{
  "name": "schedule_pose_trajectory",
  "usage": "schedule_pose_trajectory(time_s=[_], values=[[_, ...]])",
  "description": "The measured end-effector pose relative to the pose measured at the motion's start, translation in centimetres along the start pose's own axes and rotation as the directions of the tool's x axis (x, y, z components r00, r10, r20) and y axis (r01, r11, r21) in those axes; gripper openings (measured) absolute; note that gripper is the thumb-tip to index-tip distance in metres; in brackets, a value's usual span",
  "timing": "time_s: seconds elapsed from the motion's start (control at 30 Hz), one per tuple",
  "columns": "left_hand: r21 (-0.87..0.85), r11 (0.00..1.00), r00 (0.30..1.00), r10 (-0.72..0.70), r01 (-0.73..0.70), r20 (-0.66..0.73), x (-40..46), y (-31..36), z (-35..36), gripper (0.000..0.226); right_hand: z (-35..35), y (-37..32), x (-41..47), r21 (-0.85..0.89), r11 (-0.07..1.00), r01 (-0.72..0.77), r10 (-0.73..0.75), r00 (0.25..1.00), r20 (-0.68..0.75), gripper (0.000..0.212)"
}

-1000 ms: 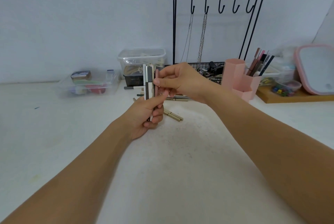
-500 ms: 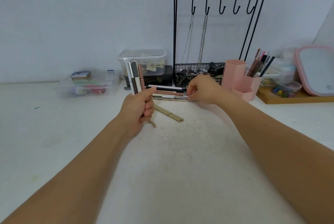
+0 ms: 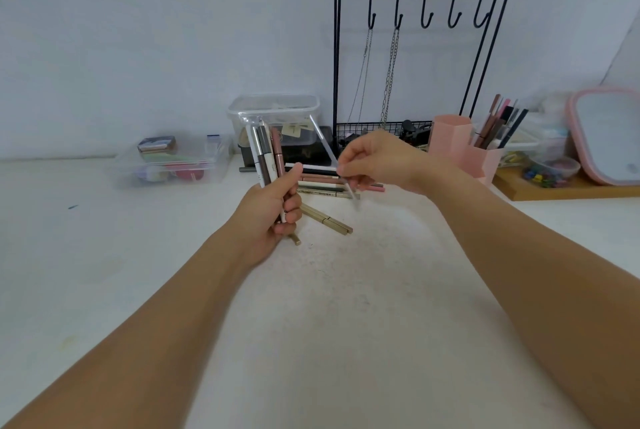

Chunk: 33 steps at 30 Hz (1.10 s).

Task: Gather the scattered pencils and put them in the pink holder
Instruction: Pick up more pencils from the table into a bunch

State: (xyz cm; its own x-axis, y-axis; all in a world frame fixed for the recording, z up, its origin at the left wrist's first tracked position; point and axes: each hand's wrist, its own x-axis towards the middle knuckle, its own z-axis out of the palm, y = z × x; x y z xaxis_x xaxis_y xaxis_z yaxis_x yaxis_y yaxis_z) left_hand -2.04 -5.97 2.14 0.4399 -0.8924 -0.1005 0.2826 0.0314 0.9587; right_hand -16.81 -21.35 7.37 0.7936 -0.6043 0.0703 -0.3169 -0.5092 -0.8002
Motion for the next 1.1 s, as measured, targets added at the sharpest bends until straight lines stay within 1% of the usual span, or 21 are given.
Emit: schedule_pose_trajectory(time_s=[0.03,0.1,0.17,0.27,0.37,0.43,0.5,0.57,0.67,0.73,0.83,0.97,1.03,1.07,1.1], values=[[-0.012,1.0,1.0,-0.008,0.008,0.026,-0.1,0.0,0.0,0.033,0.4,-0.7,-0.2,0.096,0.995,0.0,-0.003,0.999,0.036,0.005],[-0.041,0.999,0.997,-0.019,0.022,0.074,-0.2,0.0,0.1,0.032,1.2,-2.1,-0.5,0.223,0.975,-0.002,-0.022,0.994,0.107,0.009],[-0.075,0.997,0.994,-0.026,0.034,0.108,-0.3,0.0,0.1,0.033,2.0,-3.2,-0.8,0.299,0.954,-0.002,-0.044,0.988,0.146,0.01],[-0.095,0.995,0.992,-0.011,0.023,0.129,-0.3,0.0,0.2,0.041,2.8,-4.0,-1.0,0.355,0.935,-0.006,-0.048,0.988,0.145,0.011],[-0.067,0.998,0.993,0.025,-0.017,0.118,-0.3,-0.1,0.4,0.046,3.9,-4.1,-0.9,0.332,0.943,0.005,-0.032,0.997,0.077,0.013],[-0.041,0.998,0.993,0.047,-0.042,0.107,-0.4,-0.1,0.4,0.05,4.7,-4.0,-0.8,0.314,0.949,0.002,-0.013,0.999,0.033,0.01],[-0.024,0.998,0.994,0.067,-0.066,0.081,-0.4,0.0,0.4,0.054,5.2,-3.9,-0.8,0.35,0.937,-0.02,0.018,1.0,0.01,0.006],[0.001,0.996,0.995,0.083,-0.084,0.052,-0.5,0.0,0.4,0.053,5.7,-3.8,-0.9,0.406,0.913,-0.032,0.029,0.999,0.013,0.005],[0.02,0.994,0.993,0.103,-0.105,0.059,-0.5,0.1,0.4,0.05,6.6,-3.6,-0.9,0.437,0.899,-0.024,0.027,1.0,-0.001,0.008],[0.035,0.994,0.993,0.103,-0.105,0.06,-0.5,0.1,0.4,0.051,7.0,-3.4,-0.8,0.396,0.918,-0.003,0.025,0.998,-0.049,0.008],[0.045,0.997,0.995,0.063,-0.066,0.073,-0.7,0.0,0.1,0.041,7.0,-3.1,-0.6,0.34,0.94,0.016,0.019,0.995,-0.099,0.008],[0.084,0.996,0.99,0.02,-0.032,0.138,-0.8,-0.1,-0.1,0.033,6.7,-3.0,-0.7,0.286,0.958,0.02,0.004,0.997,-0.083,0.005],[0.077,0.996,0.991,0.024,-0.034,0.132,-0.7,0.1,-0.1,0.031,6.1,-3.2,-0.7,0.262,0.965,0.025,-0.013,0.999,-0.049,0.003],[0.063,0.997,0.993,0.028,-0.036,0.117,-0.6,0.2,-0.1,0.032,5.7,-3.1,-0.5,0.262,0.965,0.026,-0.013,0.998,-0.053,0.004],[0.055,0.998,0.995,0.028,-0.033,0.094,-0.6,0.3,-0.1,0.034,5.1,-3.0,-0.4,0.255,0.967,0.028,-0.005,0.996,-0.09,0.006]])
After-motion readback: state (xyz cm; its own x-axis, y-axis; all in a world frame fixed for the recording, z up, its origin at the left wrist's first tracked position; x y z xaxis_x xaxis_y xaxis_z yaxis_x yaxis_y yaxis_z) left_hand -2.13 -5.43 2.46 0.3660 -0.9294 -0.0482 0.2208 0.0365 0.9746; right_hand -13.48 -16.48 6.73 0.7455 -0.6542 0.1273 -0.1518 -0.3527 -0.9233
